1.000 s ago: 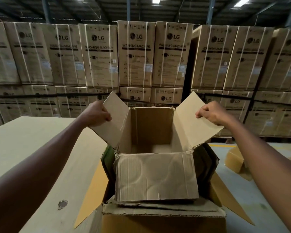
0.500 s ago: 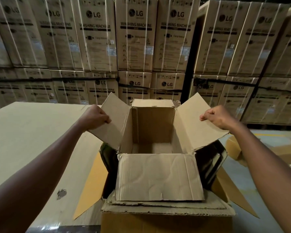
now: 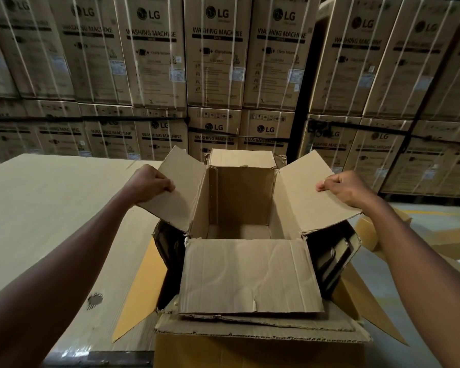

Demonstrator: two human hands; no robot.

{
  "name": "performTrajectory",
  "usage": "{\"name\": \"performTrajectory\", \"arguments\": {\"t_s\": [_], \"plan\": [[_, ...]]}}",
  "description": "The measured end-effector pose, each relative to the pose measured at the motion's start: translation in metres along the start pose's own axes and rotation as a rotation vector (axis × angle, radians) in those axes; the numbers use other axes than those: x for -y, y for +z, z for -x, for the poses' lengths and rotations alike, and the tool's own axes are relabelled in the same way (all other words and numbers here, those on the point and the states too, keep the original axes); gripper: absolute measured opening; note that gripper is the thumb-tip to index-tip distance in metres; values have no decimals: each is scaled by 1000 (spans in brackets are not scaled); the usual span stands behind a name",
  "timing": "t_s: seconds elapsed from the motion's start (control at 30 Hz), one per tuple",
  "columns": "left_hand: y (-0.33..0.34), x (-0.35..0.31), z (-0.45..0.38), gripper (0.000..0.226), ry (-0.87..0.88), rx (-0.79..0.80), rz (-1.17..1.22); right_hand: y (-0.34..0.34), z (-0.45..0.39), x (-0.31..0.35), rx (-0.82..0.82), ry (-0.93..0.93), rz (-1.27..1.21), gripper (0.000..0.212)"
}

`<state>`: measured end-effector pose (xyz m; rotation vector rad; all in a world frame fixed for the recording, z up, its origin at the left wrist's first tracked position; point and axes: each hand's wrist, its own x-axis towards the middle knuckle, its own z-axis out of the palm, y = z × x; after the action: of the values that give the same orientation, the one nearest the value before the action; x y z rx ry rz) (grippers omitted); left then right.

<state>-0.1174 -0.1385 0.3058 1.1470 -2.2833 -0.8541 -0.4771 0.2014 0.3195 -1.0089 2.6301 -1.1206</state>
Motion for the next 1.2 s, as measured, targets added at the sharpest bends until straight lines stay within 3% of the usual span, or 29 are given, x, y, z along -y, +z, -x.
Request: {"name": "performTrajectory", "arguments": {"t_s": [0.17, 0.27, 0.43, 0.73, 0.93, 1.07, 1.2], "plan": [[-6, 13, 0, 26, 73, 22, -101, -13, 3, -9, 100, 66, 9, 14], [-9, 20, 0, 30, 90, 19, -319, -15, 8, -18, 151, 88, 68, 14], [3, 22, 6, 29, 111, -7, -313, -3, 15, -32, 73, 88, 45, 21], [17, 18, 24, 28, 132, -39, -379, 13, 33, -27, -68, 69, 285, 34], [24, 5, 69, 25, 272, -223, -263, 19, 66, -19, -157, -19, 183, 30], [31, -7, 112, 30, 378, -235, -129, 26, 103, -11, -186, -78, -14, 25], [36, -21, 163, 32, 363, -230, 21, 41, 147, 10, -196, -142, -151, 28]]}}
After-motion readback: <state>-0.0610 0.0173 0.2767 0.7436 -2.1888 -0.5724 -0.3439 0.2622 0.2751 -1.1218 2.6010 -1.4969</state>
